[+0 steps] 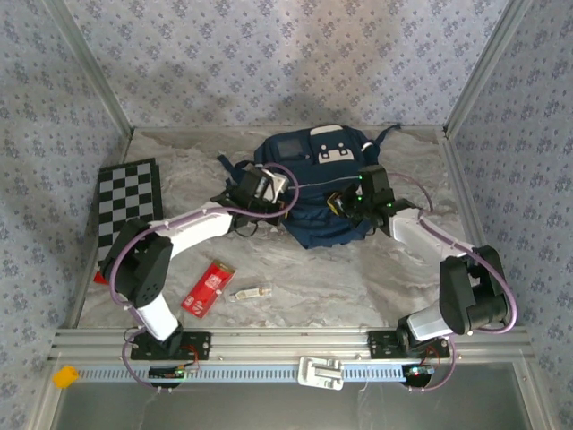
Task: Pack the student bag
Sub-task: Unzip the student bag at the center of the table.
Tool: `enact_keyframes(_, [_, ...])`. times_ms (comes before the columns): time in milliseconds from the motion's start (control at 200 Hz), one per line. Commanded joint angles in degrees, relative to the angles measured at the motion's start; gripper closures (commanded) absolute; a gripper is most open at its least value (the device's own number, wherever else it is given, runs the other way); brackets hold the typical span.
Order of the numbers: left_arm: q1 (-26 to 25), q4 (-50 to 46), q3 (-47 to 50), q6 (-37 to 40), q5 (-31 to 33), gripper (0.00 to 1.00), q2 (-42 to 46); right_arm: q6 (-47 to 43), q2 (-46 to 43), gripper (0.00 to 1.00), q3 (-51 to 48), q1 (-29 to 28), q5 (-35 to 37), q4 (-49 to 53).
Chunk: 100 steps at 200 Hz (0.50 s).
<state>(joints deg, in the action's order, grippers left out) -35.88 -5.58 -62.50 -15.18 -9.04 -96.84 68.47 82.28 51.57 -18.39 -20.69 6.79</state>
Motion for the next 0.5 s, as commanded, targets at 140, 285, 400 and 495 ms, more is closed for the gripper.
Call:
enact_keyframes(140, [11.4, -2.3, -3.5, 0.3, 3.3, 1.0, -2.9, -7.4, -3.1, 1.0, 3.2, 6.5, -5.4, 7.1])
enact_keyframes(285, [13.8, -5.4, -6.8, 1.7, 0.5, 1.0, -5.1, -7.2, -3.1, 1.0, 3.6, 8.5, -9.4, 6.6])
enact_keyframes(400, [10.7, -4.2, -3.0, 3.9, -3.1, 1.0, -1.9, -5.1, -3.5, 1.0, 3.8, 8.8, -11.0, 5.4])
enact_keyframes(495, [6.1, -3.4, 0.9, 7.7, -2.1, 1.0, 0.2, -1.3, -4.5, 1.0, 4.0, 9.6, -12.1, 1.9])
